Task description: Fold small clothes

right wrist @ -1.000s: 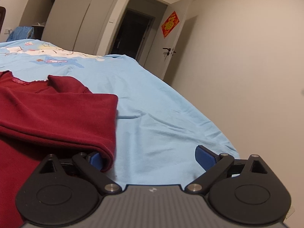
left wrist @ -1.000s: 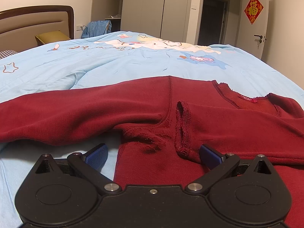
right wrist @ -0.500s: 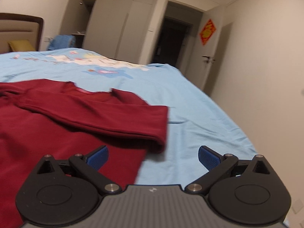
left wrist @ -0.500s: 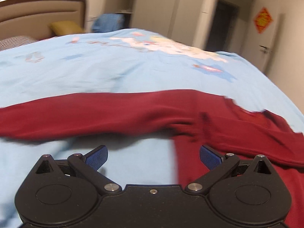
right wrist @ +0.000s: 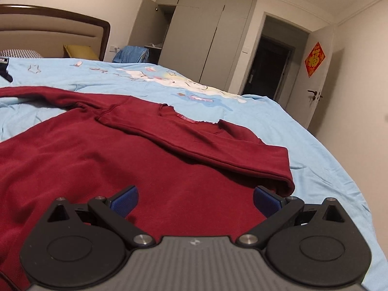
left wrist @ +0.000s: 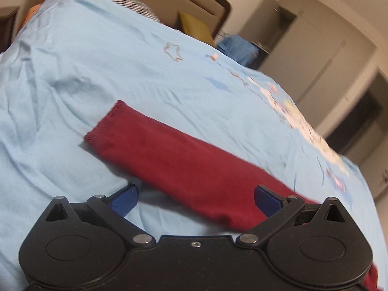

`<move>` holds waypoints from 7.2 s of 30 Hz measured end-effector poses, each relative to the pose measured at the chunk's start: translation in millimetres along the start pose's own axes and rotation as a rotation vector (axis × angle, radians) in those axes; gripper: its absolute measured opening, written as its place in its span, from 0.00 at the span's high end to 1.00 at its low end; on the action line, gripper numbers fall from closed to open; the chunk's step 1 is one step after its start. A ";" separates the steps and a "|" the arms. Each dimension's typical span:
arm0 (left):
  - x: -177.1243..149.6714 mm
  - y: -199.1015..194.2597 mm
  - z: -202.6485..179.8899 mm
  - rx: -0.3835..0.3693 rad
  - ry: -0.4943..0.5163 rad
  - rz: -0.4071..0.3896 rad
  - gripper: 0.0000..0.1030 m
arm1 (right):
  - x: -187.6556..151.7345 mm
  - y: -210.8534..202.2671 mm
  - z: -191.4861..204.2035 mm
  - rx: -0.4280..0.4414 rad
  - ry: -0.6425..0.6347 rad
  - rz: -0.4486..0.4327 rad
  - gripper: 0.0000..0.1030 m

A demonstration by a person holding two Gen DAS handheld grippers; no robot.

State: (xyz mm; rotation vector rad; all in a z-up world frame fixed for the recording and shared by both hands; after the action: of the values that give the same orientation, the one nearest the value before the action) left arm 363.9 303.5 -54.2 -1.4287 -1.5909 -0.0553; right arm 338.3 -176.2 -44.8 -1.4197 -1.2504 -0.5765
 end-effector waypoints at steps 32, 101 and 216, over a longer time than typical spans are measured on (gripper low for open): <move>-52.5 -61.3 -297.2 -0.341 0.665 -0.409 0.95 | -16.7 -10.4 -20.5 0.014 0.146 -0.003 0.00; -79.9 136.5 -199.6 -0.283 0.448 0.158 0.27 | 56.9 130.3 -48.5 -0.044 0.196 -0.019 0.00; -215.7 -149.9 -39.1 -0.338 0.847 0.243 0.01 | -106.5 -120.1 -43.8 -0.062 0.383 0.162 0.00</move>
State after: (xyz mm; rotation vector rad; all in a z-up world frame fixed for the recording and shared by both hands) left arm 237.6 73.3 -94.2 -1.5456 -0.7244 -0.7159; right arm 208.3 -274.8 -77.4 -1.3681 -0.8128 -0.7394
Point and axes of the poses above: each gripper's, at about its wrist camera, not at the fingertips, and y roughly the way its jaws point, z to its left, x to its top, the point moved 4 cm from there along y, roughly the way its jaws point, and after that the axes turned 2 degrees about -y, right-handed, at the moved point
